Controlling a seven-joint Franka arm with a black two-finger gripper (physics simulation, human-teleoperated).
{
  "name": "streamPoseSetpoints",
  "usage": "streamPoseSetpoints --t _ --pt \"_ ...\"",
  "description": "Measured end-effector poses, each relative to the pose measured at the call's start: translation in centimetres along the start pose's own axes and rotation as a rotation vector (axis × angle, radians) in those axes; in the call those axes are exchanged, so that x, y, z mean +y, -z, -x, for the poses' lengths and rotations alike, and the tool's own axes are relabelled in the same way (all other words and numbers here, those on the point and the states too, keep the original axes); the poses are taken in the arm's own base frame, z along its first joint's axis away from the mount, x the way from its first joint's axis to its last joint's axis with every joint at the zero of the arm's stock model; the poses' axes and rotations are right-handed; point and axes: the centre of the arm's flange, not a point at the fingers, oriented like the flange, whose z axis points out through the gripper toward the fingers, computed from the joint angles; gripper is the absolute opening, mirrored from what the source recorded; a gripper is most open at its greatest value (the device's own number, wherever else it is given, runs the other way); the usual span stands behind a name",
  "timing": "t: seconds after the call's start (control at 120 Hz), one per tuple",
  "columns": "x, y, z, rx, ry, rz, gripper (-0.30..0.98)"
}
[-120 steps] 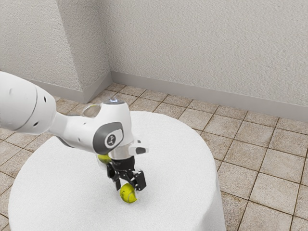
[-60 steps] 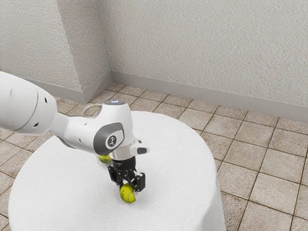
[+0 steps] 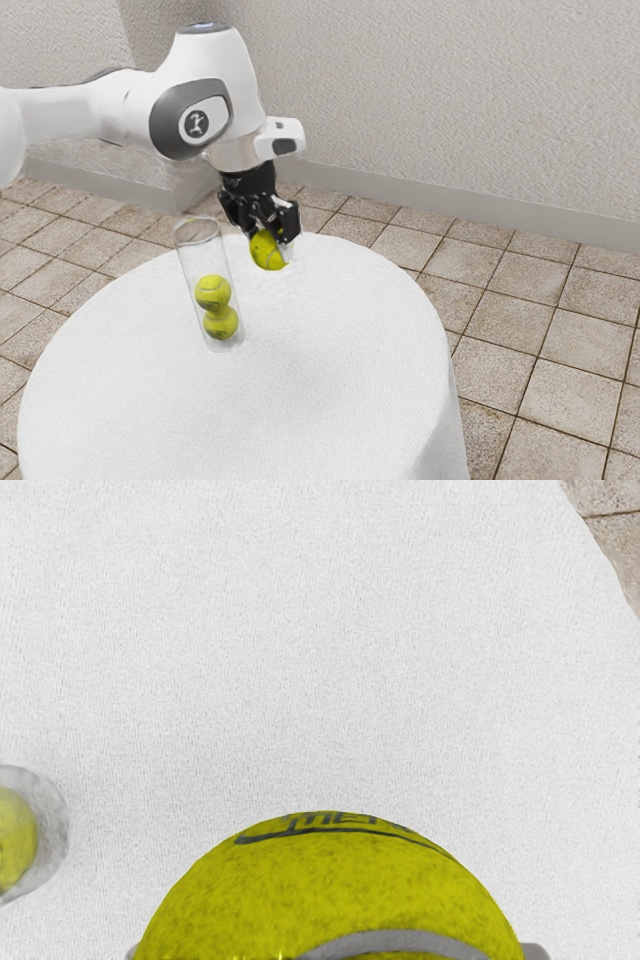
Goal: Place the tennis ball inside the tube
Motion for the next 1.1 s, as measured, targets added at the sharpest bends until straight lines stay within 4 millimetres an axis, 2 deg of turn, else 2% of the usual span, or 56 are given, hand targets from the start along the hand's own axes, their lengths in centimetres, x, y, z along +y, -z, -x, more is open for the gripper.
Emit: streamPoseSetpoints --t 0.067,0.167,0.25,0.508,0.558,0.6,0.742,0.867,0.992,1.1 --pt "-0.4 3.7 0.0 0.004 -0.004 -0.024 0.32" --pt "-1.8 5.9 0.9 -0.033 0.012 -0.041 0.34" --pt "-4.6 6.0 0.9 -0.075 0.058 -0.048 0.35" --pt "-16.3 5.8 -0.1 -0.138 0.221 -0.036 0.37" --pt "-17.8 5.7 -0.4 -0.146 0.235 -0.03 0.37" --pt "-17.8 5.4 -0.8 -0.155 0.227 -0.025 0.37" --pt "-15.6 5.6 -0.6 -0.172 0.178 -0.019 0.36" --pt "-15.9 4.9 0.1 -0.196 0.173 -0.01 0.36" --pt "-16.1 3.5 -0.6 -0.213 0.163 -0.013 0.35" --pt "-16.4 3.3 -1.3 -0.192 0.155 -0.019 0.35"
